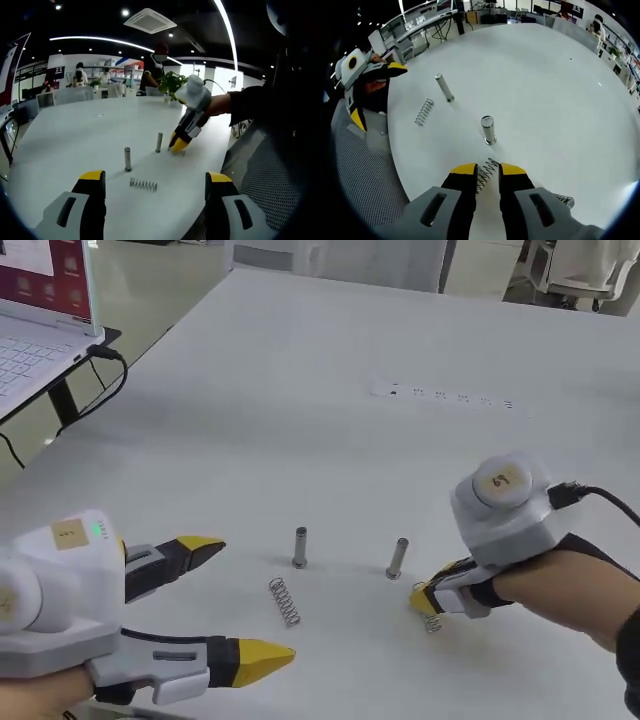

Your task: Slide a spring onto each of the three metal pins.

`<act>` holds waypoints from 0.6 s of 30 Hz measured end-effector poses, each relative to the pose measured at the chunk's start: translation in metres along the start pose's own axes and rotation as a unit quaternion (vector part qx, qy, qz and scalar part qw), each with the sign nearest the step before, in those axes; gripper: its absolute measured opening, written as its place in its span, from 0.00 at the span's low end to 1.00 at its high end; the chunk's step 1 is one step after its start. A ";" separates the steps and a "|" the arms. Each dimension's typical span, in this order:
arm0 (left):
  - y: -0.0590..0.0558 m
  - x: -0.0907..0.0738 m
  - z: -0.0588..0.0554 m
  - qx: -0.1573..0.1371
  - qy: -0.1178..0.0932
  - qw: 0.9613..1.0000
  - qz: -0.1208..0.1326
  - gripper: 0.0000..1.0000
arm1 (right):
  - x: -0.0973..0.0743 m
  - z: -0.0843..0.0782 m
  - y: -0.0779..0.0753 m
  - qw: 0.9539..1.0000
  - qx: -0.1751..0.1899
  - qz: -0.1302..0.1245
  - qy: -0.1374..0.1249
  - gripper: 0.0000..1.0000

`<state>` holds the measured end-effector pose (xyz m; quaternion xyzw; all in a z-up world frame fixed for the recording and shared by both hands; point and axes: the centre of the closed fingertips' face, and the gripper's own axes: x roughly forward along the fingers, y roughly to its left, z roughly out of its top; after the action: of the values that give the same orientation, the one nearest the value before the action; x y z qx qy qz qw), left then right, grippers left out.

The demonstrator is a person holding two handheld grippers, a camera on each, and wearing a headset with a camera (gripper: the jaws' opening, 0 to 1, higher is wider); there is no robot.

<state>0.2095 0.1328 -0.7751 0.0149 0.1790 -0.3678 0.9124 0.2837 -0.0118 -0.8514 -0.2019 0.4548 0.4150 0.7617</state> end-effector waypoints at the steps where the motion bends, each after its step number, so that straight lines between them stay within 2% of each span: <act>1: 0.000 0.000 0.000 0.000 0.000 1.000 0.000 0.78 | 0.001 0.001 0.001 1.000 -0.006 -0.001 0.002 0.15; 7: 0.000 0.000 0.001 0.000 -0.002 1.000 0.001 0.78 | 0.004 0.007 0.010 1.000 -0.029 0.005 0.005 0.15; 13: 0.000 0.000 0.001 -0.001 -0.004 1.000 0.001 0.78 | 0.008 0.005 0.014 0.998 -0.054 0.004 0.017 0.14; 18: 0.000 0.000 0.002 0.000 -0.004 1.000 0.001 0.78 | 0.010 0.005 0.015 0.998 -0.052 0.002 0.021 0.14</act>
<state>0.2100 0.1331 -0.7735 0.0132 0.1755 -0.3671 0.9134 0.2764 0.0049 -0.8560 -0.2489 0.4490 0.4349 0.7398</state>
